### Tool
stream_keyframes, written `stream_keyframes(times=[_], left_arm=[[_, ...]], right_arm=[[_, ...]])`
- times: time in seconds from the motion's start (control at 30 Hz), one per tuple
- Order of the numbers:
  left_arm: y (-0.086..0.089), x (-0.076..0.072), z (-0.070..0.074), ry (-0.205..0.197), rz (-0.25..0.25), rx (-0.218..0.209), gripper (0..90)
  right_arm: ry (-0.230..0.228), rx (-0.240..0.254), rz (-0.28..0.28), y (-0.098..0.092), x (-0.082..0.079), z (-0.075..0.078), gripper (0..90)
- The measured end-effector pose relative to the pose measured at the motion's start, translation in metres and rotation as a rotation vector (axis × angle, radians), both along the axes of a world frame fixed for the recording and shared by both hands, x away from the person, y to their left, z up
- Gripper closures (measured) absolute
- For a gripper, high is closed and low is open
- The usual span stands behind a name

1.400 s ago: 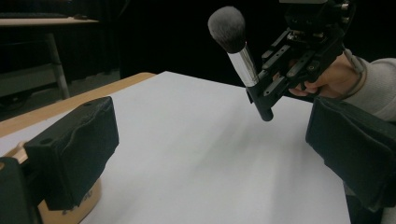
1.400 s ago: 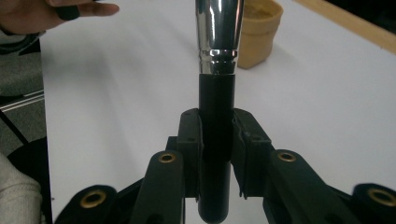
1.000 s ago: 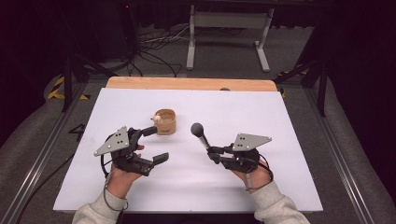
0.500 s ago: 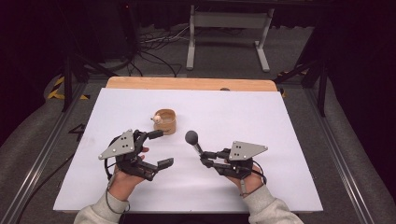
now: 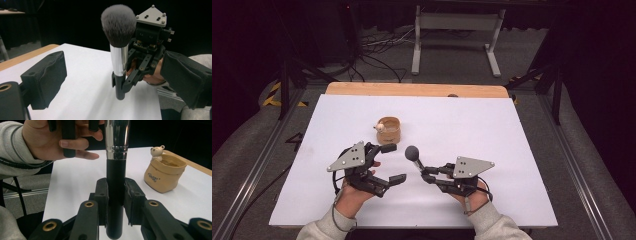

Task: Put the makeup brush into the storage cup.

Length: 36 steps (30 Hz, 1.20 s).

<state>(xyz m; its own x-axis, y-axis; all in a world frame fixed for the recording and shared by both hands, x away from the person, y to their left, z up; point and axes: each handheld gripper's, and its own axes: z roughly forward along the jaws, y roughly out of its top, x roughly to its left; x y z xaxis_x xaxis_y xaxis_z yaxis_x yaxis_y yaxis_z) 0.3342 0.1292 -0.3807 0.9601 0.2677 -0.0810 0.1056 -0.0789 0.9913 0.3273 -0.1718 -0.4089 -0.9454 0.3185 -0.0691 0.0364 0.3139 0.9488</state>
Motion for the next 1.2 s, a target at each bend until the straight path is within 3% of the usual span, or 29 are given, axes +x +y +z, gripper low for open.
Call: stream_keyframes(times=[0.43, 0.77, 1.2], left_arm=[[-0.02, 0.0, -0.004, 0.014, -0.04, 0.012, 18.3], [-0.022, 0.001, -0.008, 0.061, -0.053, -0.012, 36.9], [-0.028, 0.002, -0.011, 0.061, -0.055, -0.004, 52.4]], right_arm=[[-0.006, 0.002, 0.009, 0.003, -0.001, -0.003, 75.3], [-0.011, -0.003, 0.013, 0.006, -0.003, -0.003, 75.3], [-0.011, -0.004, 0.007, 0.004, -0.004, -0.003, 75.2]])
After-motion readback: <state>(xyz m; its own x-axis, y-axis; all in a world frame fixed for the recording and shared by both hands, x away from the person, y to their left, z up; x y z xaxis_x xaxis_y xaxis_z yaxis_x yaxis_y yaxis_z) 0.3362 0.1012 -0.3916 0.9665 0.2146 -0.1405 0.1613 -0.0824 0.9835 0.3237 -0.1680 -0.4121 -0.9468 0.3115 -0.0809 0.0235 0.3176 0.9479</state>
